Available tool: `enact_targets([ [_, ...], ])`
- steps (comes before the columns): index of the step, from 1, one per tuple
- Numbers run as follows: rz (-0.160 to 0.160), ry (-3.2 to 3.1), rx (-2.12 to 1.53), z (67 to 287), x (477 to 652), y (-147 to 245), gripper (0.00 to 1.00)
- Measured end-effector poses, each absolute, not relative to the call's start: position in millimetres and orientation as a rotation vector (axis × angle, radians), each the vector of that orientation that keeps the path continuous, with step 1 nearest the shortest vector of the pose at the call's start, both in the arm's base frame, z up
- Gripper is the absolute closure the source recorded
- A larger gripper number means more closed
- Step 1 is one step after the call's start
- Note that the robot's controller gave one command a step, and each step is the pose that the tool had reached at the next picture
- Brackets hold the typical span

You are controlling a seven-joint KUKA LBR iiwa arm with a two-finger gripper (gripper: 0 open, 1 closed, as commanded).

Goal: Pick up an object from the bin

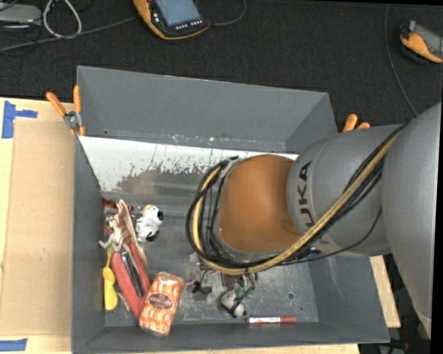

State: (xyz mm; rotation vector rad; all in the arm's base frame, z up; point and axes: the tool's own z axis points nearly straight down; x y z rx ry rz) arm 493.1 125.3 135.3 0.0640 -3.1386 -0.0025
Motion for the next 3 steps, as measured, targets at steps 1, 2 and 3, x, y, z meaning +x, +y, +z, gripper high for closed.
enact_targets([
  [1, -0.002, -3.132, 0.073, 174.0, 480.8, 130.6, 0.00],
  [2, -0.001, -3.132, 0.073, 174.0, 480.8, 130.6, 0.00],
  [3, -0.002, -3.131, -0.028, 154.5, 493.8, 109.1, 0.00],
])
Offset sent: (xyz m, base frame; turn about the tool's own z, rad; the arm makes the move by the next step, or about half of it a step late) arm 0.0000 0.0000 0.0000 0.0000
